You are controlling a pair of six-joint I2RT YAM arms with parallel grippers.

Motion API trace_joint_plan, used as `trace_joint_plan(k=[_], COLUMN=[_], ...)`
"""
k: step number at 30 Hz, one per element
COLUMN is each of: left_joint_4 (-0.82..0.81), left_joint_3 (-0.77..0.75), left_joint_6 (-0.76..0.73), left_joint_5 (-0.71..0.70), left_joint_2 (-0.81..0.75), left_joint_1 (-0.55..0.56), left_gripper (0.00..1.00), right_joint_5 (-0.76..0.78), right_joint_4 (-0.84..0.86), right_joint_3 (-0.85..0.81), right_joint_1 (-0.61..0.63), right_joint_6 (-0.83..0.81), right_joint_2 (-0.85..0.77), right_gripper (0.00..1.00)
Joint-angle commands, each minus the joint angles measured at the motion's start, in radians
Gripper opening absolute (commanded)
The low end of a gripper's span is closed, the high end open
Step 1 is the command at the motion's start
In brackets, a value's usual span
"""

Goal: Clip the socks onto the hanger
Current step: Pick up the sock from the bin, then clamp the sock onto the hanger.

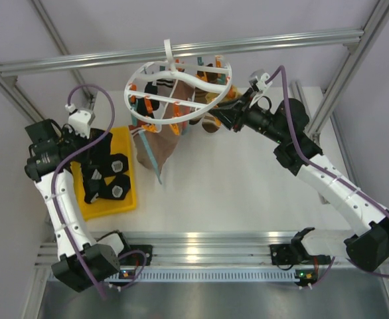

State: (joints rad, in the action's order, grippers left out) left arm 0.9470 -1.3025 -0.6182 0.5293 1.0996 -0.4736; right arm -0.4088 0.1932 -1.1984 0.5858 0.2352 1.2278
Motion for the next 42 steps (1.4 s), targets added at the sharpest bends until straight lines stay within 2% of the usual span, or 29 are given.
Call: trace_joint_plan(k=[1,12,15,19,23,24,25,28,31,34,35,36,42], left_joint_4=[0.009,-0.206,-0.277,-0.356,-0.401,-0.454,-0.514,-0.585,-0.594,-0.609,-0.637,-0.648,-0.715], left_joint_3=[-0.05,-0.123,-0.077,0.101,0.209,0.23,0.261,0.244,0.169,0.103,0.104,0.101,0.193], left_joint_6=[0.072,0.445,0.544,0.645,0.589,0.616,0.706,0.706,0.712,0.698,0.703,0.692,0.657], left_joint_5=[0.225,0.61,0.76,0.845,0.838,0.834,0.828,0.784,0.666,0.54,0.508,0.444,0.264], left_joint_2=[-0.07,-0.225,-0.282,-0.377,-0.475,-0.478,-0.474,-0.417,-0.308,-0.231,-0.225,-0.225,-0.271], left_joint_1=[-0.011,-0.011,-0.011,-0.011,-0.01,-0.011,-0.01,0.009,0.087,0.22,0.313,0.358,0.708], left_gripper=[0.0,0.0,0.0,0.0,0.0,0.0,0.0,0.0,0.0,0.0,0.0,0.0,0.0], right_joint_5=[0.001,0.001,-0.002,-0.005,-0.01,-0.012,-0.012,-0.009,-0.01,-0.008,-0.004,-0.001,0.042], right_joint_4=[-0.006,0.003,0.011,0.029,0.038,0.038,0.038,0.032,0.026,0.022,0.022,0.019,-0.023], right_joint_3=[-0.013,-0.026,-0.024,-0.017,-0.023,-0.024,-0.029,-0.049,-0.056,-0.063,-0.064,-0.067,-0.078], right_joint_1=[-0.012,-0.014,-0.015,-0.015,-0.015,-0.015,-0.015,-0.015,-0.015,-0.015,-0.015,-0.015,-0.015], right_joint_6=[-0.013,-0.004,0.007,0.022,0.046,0.055,0.058,0.069,0.07,0.07,0.07,0.07,0.096], right_joint_2=[-0.031,-0.027,-0.03,-0.022,-0.008,-0.005,0.002,0.012,0.022,0.029,0.029,0.03,0.036], right_gripper=[0.0,0.0,0.0,0.0,0.0,0.0,0.0,0.0,0.0,0.0,0.0,0.0,0.0])
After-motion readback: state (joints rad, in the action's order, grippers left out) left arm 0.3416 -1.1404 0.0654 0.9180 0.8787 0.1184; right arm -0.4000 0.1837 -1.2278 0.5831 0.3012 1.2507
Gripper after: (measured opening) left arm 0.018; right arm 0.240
